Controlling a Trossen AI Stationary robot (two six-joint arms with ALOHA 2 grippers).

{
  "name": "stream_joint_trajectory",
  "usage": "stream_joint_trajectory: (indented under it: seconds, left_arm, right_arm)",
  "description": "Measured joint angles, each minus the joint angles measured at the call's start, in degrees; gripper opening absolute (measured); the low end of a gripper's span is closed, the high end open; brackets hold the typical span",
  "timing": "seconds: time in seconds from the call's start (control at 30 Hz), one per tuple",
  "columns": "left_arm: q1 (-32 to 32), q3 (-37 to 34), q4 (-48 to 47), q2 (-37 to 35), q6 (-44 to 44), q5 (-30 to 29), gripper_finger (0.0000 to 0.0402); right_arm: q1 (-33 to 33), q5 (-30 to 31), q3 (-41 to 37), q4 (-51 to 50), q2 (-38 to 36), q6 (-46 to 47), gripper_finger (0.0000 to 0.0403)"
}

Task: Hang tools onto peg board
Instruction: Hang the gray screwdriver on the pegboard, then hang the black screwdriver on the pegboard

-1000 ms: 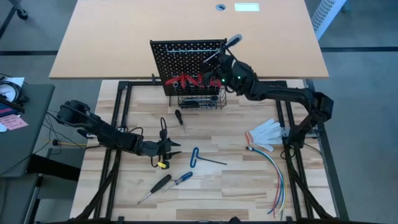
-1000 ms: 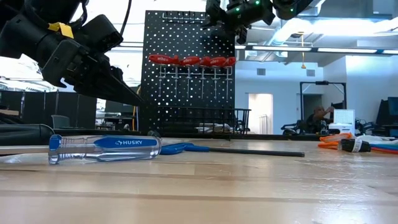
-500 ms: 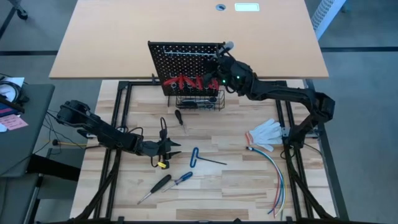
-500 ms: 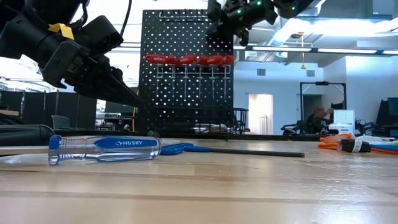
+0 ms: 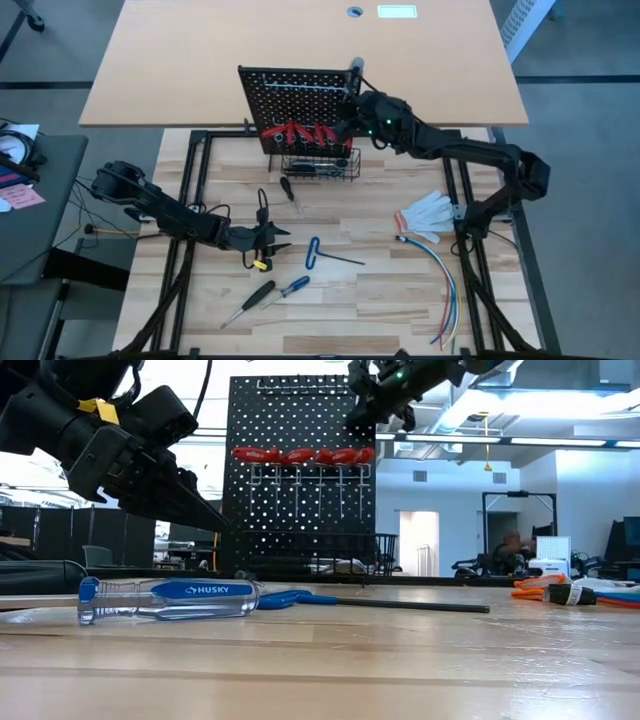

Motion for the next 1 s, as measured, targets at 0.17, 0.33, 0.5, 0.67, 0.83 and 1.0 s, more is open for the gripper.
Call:
stream_joint_trajectory:
  seconds: [0.17, 0.33, 0.5, 0.67, 0.83, 1.0]
  left_arm:
    - [0.0, 0.0, 0.1, 0.0, 0.0, 0.0, 0.0138]
    - [0.0, 0.0, 0.2, 0.0, -0.1, 0.0, 0.0138]
    - [0.0, 0.0, 0.2, 0.0, -0.2, 0.0, 0.0138]
    - [0.0, 0.0, 0.1, 0.0, -0.2, 0.0, 0.0138]
    - [0.0, 0.0, -0.1, 0.0, -0.2, 0.0, 0.0138]
    - [0.0, 0.0, -0.2, 0.0, -0.3, 0.1, 0.0138]
  right_arm:
    - [-1.4, 0.0, 0.1, -4.4, -0.4, 0.0, 0.0018]
    - [-2.2, 0.0, 0.2, -7.2, -0.5, -0.4, 0.0022]
    - [-2.2, 0.4, 0.2, -8.0, -0.5, -3.4, 0.0041]
    - [-2.1, 0.5, -0.1, -10.1, 0.0, -6.3, 0.0089]
    - [-2.0, 0.5, -0.1, -12.9, -0.4, -10.5, 0.0139]
    - [-1.0, 0.8, -0.1, -17.2, -1.3, -13.8, 0.0163]
